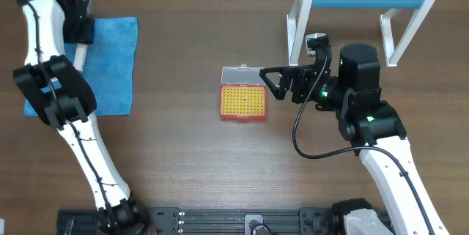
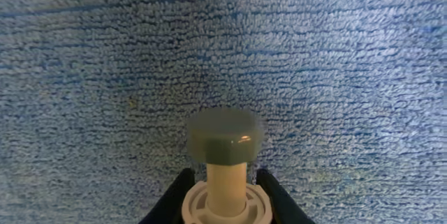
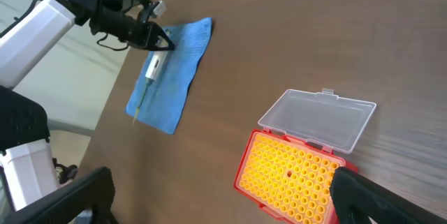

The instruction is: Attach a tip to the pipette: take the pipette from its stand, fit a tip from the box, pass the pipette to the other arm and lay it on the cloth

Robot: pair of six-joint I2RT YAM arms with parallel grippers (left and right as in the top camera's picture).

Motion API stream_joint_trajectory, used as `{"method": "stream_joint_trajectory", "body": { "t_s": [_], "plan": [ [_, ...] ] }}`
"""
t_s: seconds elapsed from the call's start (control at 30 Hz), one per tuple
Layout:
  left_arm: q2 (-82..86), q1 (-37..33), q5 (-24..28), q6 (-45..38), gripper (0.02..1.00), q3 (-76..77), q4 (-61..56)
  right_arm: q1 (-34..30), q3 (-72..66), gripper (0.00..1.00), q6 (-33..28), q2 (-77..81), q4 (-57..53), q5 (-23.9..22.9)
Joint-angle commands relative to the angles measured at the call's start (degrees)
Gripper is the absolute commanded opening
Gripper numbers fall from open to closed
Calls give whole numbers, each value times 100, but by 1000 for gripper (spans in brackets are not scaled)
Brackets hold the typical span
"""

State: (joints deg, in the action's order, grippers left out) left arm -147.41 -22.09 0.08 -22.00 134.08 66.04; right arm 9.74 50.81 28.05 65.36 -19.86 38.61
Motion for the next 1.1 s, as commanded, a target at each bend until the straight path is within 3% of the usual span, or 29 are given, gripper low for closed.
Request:
{"method": "stream_joint_trajectory", "body": {
  "t_s": [0.03,0.13,0.17,0.2,0.23,0.27,0.5,0.7,0.8,0.9,1.03,1.1],
  "plan": [
    [-223,-9,59,203,31,83,-76,-33,55,996,66,11,31,-72],
    [-223,-7,37,203,31,83,-98,-33,55,996,66,11,33,-72],
    [-223,-7,39,203,156,83,-105,-33,55,996,66,11,31,-72],
    [-223,-7,39,205,531,83,-96,-33,55,996,66,11,31,-72],
    [-223,-7,39,205,798,83,-94,-33,55,996,66,11,31,-72],
    [-223,-4,39,205,836,83,-90,-33,55,996,66,11,31,-72],
    [197,2,-85,203,849,1012,662,-35,55,996,68,11,330,-74],
    [1062,79,55,614,847,3311,2441,-173,55,991,44,-83,330,-72],
    [2004,94,356,1462,851,3550,3130,-260,55,993,-643,-566,330,-72],
    [2879,459,514,1600,851,3456,3130,-260,55,993,-1543,-1397,94,-179],
    [4481,1335,426,1932,851,1956,3130,-260,55,993,-2597,-2785,-2055,-1224],
    [5381,1641,223,2199,851,728,3130,-260,44,993,-3139,-3558,-2741,-1401]
  ]
}}
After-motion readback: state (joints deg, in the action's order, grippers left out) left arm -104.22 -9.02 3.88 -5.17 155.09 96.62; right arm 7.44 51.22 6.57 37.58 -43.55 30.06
